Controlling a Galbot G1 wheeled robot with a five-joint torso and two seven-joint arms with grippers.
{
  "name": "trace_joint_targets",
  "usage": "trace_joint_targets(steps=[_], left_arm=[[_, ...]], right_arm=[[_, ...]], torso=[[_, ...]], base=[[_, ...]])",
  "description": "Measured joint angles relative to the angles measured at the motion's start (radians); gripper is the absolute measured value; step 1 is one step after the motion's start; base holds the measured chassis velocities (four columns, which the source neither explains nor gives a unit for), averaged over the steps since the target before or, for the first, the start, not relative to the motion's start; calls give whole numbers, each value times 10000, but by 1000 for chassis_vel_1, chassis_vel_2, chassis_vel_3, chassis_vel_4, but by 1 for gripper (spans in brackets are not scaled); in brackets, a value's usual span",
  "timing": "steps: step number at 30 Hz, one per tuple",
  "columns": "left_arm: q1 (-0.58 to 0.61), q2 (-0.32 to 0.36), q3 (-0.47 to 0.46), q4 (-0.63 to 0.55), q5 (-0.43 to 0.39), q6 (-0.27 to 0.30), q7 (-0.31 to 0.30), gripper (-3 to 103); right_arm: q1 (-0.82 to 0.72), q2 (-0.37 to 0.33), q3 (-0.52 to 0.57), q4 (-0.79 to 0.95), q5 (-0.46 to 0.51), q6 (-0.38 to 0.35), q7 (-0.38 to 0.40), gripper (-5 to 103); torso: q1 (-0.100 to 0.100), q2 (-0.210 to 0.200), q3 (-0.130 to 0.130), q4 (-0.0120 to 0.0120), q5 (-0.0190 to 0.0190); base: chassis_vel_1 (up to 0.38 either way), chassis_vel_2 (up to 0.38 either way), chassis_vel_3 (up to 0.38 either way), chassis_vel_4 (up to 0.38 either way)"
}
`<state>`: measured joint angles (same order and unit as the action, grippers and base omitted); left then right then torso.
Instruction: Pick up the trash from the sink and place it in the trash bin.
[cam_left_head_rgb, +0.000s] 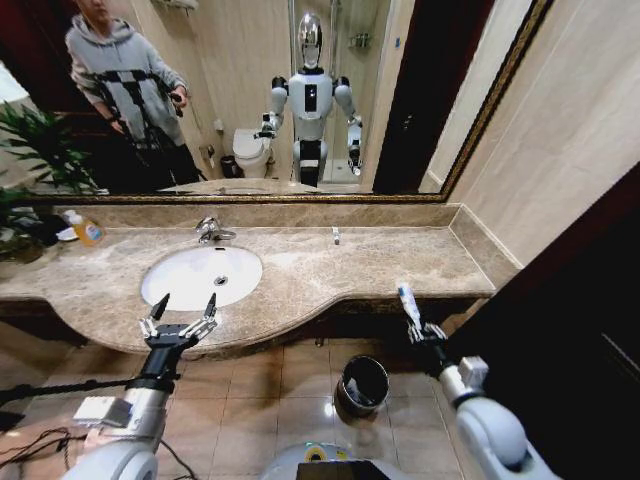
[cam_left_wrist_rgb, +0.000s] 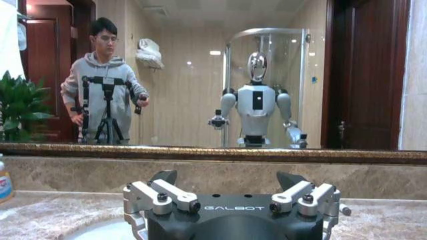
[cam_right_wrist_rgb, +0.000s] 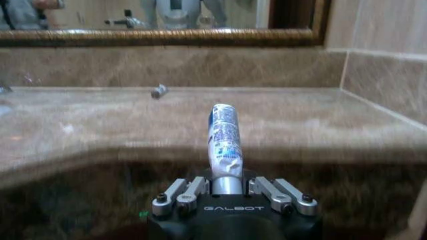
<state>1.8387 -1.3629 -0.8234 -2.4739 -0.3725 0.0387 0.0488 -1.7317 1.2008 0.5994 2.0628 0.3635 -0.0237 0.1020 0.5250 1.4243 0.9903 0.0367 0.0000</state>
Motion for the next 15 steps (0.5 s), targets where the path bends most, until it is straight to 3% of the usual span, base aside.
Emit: trace_joint_targets(steps=[7,11,15], left_arm=[[0,0,0,1,0,0,0,100],[0,0,0,0,0,0,0,100],[0,0,0,1,-1,0,0,100]], right_arm=[[178,371,-753,-1827,-787,947,-407,25],[1694,739,-1403,-4949,-1331,1630,-399,25],[2437,810,-1754,-6525,-1454,1837,-563,25]], torso=[[0,0,1,-1,-3],[2,-1,1,2,1],[3,-2,2,2,2]], base=[[0,0,0,0],[0,0,0,0],[0,0,0,0]])
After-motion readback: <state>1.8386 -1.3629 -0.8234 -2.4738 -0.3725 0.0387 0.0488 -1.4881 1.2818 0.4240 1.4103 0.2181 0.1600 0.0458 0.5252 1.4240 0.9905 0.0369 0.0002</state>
